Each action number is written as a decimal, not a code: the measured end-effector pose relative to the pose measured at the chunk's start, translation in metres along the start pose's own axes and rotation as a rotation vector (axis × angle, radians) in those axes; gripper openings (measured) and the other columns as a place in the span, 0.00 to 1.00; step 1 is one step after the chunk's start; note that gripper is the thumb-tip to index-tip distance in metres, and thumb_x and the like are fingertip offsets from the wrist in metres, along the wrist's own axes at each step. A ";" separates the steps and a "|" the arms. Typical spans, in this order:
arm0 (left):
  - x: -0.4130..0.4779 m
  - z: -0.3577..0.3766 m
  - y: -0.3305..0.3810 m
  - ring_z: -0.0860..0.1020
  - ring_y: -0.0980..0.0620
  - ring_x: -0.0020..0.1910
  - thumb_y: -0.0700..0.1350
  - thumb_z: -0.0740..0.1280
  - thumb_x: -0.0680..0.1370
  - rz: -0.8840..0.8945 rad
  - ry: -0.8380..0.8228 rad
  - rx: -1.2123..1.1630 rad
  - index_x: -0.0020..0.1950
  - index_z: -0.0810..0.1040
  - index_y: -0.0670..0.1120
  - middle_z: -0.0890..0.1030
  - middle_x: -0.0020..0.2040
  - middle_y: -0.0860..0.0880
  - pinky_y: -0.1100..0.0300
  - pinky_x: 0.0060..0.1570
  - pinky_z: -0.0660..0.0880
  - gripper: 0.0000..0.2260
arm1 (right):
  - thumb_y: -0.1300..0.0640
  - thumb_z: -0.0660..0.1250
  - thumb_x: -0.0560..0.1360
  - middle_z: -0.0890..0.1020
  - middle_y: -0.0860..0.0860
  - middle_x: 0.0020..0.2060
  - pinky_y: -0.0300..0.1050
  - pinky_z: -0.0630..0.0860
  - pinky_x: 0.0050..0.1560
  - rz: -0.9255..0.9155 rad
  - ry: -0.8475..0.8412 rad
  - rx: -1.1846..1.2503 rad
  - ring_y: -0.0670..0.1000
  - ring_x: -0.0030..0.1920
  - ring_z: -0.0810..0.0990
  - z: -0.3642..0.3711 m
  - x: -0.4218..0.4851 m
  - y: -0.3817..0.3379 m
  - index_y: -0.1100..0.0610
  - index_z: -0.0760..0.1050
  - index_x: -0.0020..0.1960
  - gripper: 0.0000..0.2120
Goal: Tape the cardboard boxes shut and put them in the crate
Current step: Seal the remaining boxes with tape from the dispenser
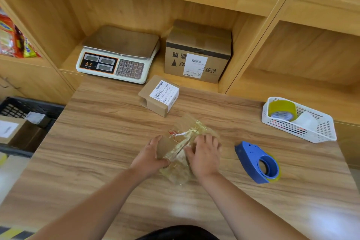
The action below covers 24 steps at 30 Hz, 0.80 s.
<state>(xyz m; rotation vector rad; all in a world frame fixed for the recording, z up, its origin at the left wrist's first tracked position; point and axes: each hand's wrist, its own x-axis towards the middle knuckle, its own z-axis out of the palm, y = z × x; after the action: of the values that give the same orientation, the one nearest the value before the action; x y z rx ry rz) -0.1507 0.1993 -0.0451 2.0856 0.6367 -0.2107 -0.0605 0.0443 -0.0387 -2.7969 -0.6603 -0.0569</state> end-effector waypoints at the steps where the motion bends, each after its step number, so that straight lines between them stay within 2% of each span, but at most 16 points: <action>1: 0.004 -0.004 0.003 0.66 0.51 0.67 0.44 0.74 0.69 0.037 -0.036 0.044 0.76 0.58 0.48 0.68 0.69 0.49 0.64 0.59 0.64 0.39 | 0.42 0.72 0.66 0.75 0.54 0.48 0.54 0.67 0.53 0.048 0.003 0.023 0.59 0.50 0.73 -0.002 0.005 0.004 0.57 0.75 0.47 0.20; 4: 0.011 -0.011 0.013 0.60 0.54 0.70 0.43 0.70 0.70 0.159 -0.018 0.234 0.75 0.61 0.52 0.66 0.71 0.54 0.60 0.67 0.61 0.35 | 0.37 0.74 0.62 0.74 0.60 0.58 0.58 0.68 0.61 0.077 -0.033 0.003 0.63 0.58 0.73 -0.007 0.014 0.018 0.63 0.72 0.61 0.38; 6: 0.012 -0.008 0.021 0.57 0.53 0.71 0.42 0.68 0.70 0.151 0.076 0.289 0.75 0.62 0.51 0.64 0.72 0.54 0.58 0.68 0.58 0.33 | 0.34 0.70 0.65 0.64 0.61 0.69 0.54 0.58 0.70 0.132 -0.177 0.026 0.62 0.68 0.63 -0.011 0.014 0.022 0.64 0.58 0.73 0.50; 8: 0.009 0.002 0.025 0.56 0.50 0.72 0.42 0.67 0.71 0.069 0.192 0.273 0.76 0.58 0.48 0.61 0.74 0.51 0.56 0.69 0.57 0.35 | 0.30 0.66 0.67 0.54 0.59 0.75 0.49 0.50 0.73 0.219 -0.276 0.055 0.58 0.74 0.54 -0.012 0.014 0.023 0.64 0.46 0.76 0.55; 10: 0.003 0.014 0.029 0.54 0.46 0.73 0.47 0.68 0.73 -0.039 0.262 0.212 0.77 0.50 0.43 0.57 0.75 0.46 0.55 0.70 0.55 0.39 | 0.27 0.63 0.66 0.49 0.58 0.77 0.49 0.50 0.73 0.290 -0.329 0.050 0.57 0.76 0.51 -0.014 0.013 0.020 0.63 0.40 0.77 0.58; 13: -0.002 0.031 0.033 0.51 0.44 0.75 0.56 0.70 0.72 -0.187 0.288 0.068 0.77 0.42 0.39 0.52 0.77 0.43 0.55 0.72 0.51 0.48 | 0.23 0.59 0.64 0.50 0.58 0.77 0.51 0.52 0.72 0.314 -0.345 0.006 0.57 0.76 0.52 -0.011 0.012 0.017 0.64 0.39 0.77 0.61; 15: -0.002 0.039 0.034 0.52 0.44 0.75 0.58 0.70 0.72 -0.257 0.290 -0.018 0.77 0.40 0.39 0.52 0.77 0.43 0.55 0.72 0.52 0.49 | 0.23 0.59 0.64 0.52 0.59 0.76 0.51 0.54 0.72 0.316 -0.346 -0.010 0.58 0.75 0.54 -0.010 0.014 0.017 0.65 0.39 0.76 0.62; 20: 0.000 0.047 0.030 0.65 0.44 0.71 0.59 0.69 0.73 -0.278 0.352 -0.086 0.77 0.48 0.41 0.65 0.73 0.43 0.51 0.64 0.68 0.44 | 0.24 0.59 0.64 0.64 0.59 0.71 0.47 0.63 0.67 0.293 -0.334 -0.018 0.56 0.71 0.64 -0.006 0.016 0.020 0.65 0.49 0.76 0.57; 24: 0.002 0.050 0.027 0.72 0.42 0.65 0.57 0.65 0.76 -0.285 0.361 -0.097 0.76 0.49 0.42 0.71 0.69 0.43 0.50 0.56 0.74 0.38 | 0.28 0.62 0.66 0.69 0.56 0.68 0.46 0.72 0.58 0.325 -0.313 0.021 0.55 0.67 0.70 -0.004 0.020 0.023 0.63 0.53 0.75 0.51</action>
<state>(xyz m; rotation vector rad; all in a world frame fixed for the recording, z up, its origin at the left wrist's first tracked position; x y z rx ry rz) -0.1305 0.1475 -0.0543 1.9480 1.1405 0.0405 -0.0325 0.0320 -0.0385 -2.8792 -0.2569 0.4536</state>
